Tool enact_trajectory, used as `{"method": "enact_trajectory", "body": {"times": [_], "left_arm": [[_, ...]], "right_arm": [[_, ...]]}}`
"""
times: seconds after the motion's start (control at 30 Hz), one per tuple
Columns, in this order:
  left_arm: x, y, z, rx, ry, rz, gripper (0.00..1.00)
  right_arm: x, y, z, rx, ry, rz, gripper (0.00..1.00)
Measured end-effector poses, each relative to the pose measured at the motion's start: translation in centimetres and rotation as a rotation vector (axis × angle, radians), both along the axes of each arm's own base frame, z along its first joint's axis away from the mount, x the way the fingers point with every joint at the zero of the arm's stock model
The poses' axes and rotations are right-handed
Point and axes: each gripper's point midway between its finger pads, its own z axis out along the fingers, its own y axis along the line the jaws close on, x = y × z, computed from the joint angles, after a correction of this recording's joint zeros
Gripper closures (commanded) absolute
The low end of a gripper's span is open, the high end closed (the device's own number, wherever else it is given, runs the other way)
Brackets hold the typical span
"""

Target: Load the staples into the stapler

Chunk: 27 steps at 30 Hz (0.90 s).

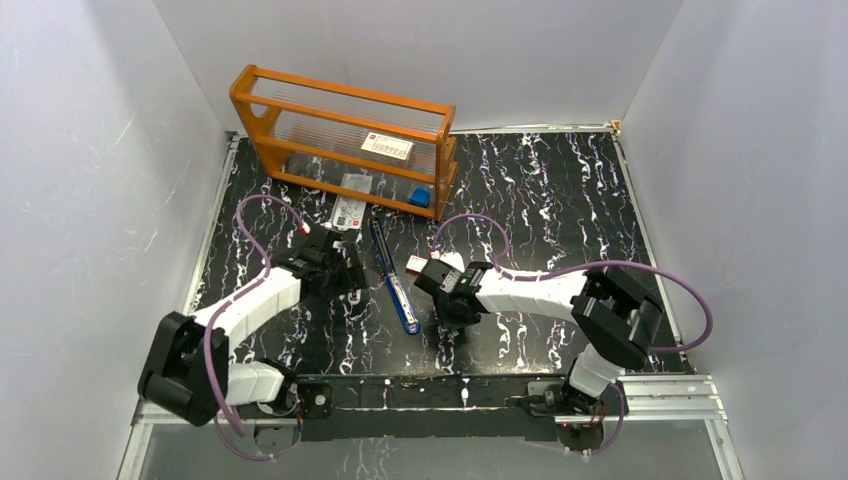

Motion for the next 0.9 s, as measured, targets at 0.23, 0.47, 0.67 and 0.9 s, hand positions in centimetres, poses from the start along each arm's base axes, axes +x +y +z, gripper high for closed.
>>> {"method": "enact_trajectory", "body": {"times": [0.23,0.47,0.67,0.9], "left_arm": [[1.4,0.2,-0.7,0.057,0.022,0.031,0.29],[1.7,-0.2,-2.2,0.119,0.06,0.027,0.41],[2.7,-0.9,-2.6,0.178,0.062,0.0,0.53],[3.4,0.0,-2.9,0.265,0.03,0.007,0.75]], "right_arm": [[0.0,0.0,0.0,-0.001,-0.002,0.001,0.54],[0.1,0.0,0.0,0.013,-0.015,0.013,0.54],[0.2,-0.1,0.0,0.037,-0.028,0.015,0.54],[0.4,0.0,0.1,0.071,-0.044,0.016,0.54]]}}
